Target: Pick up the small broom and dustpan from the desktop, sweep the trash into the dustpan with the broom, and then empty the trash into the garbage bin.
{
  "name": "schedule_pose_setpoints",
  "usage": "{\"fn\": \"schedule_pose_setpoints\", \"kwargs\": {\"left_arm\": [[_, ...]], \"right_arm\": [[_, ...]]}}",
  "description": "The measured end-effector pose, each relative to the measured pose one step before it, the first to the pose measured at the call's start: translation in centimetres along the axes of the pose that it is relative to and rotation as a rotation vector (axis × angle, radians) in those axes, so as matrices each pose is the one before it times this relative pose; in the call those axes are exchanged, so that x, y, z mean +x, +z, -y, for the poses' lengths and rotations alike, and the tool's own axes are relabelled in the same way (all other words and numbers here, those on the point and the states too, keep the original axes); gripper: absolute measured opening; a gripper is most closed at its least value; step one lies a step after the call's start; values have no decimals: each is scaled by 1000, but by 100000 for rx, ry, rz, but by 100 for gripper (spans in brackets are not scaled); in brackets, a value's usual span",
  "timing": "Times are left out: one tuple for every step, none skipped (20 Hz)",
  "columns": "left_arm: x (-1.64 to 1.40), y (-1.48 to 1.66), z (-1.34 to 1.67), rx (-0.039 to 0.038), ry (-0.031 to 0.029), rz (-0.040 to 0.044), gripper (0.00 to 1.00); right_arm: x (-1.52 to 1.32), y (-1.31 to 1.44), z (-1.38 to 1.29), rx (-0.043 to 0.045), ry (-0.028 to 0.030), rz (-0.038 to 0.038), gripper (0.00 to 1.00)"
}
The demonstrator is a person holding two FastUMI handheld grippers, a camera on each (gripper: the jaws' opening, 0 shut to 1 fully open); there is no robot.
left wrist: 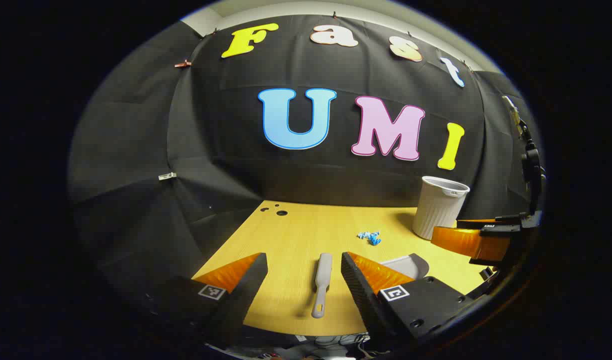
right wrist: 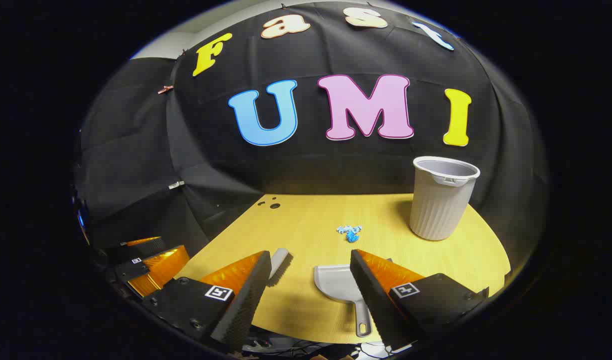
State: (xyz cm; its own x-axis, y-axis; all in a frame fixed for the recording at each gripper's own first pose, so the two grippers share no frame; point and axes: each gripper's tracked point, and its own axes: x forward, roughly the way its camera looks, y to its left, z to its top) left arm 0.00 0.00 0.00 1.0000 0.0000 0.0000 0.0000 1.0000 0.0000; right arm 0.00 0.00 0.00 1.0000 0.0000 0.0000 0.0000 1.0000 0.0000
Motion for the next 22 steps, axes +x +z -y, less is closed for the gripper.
{"fn": "schedule_pose_setpoints", "kwargs": {"left_arm": [[85,-14,-128,680,254,332,96],[54,252,-27,675,345,844,96],[22,231,3,533,-281,1235,96],[157,452,204,201,-932,1569,96],[180,357,288,136,-948,1483,92],[230,142,186,451,-1024,758,96],[292,94,189,472,-944,218,96],[329,-224,206,142,-1250,-503,96],[344,-212,166,-278,-1198,-1309,96],[440,-503,126,-626,-1019,-1963,95],[421,-441,90,-921,-947,-2390,95],[424,-442,132,-1012,-942,-2358,96],[504,-407,99,-865,-947,-2566,96],[527,-556,177,-701,-1117,-2738,96],[583,-376,166,-708,-1170,-2705,96],[714,-448,45,-590,-936,-2848,96],[644,-635,76,-370,-788,-3970,96],[934,-696,163,-332,-988,-3069,96],[842,-575,192,-273,-1096,-3493,96],[937,-819,80,-58,-912,-3790,96],[896,-475,-32,247,-343,-3069,96],[989,-517,-159,497,24,-2787,96]], "right_arm": [[56,-23,202,-454,-415,-112,99],[44,85,294,-401,-624,163,99],[21,-40,298,-281,-838,414,99],[27,85,302,-106,-439,710,99],[164,123,433,-937,-994,722,99],[154,43,460,-1158,-1094,444,99],[90,-33,455,-1094,-1143,57,99],[135,40,446,-341,-939,63,99],[174,17,357,234,-562,-279,99],[211,-295,277,227,-538,-595,99],[223,-129,355,70,-813,-739,99],[322,-290,289,100,-449,-1072,99],[250,-226,197,-153,-277,-1258,99],[300,-172,168,-414,-153,-1112,99],[355,-340,354,-609,-292,-1113,99],[414,-510,366,-233,-109,-1856,99],[506,-642,183,490,542,-3070,99],[391,-743,175,790,674,-2381,99],[423,-594,210,572,251,-2176,99],[504,-872,293,412,-9,-2713,99],[463,-742,481,440,-109,-2796,99],[482,-533,419,577,274,-2415,99]]}}
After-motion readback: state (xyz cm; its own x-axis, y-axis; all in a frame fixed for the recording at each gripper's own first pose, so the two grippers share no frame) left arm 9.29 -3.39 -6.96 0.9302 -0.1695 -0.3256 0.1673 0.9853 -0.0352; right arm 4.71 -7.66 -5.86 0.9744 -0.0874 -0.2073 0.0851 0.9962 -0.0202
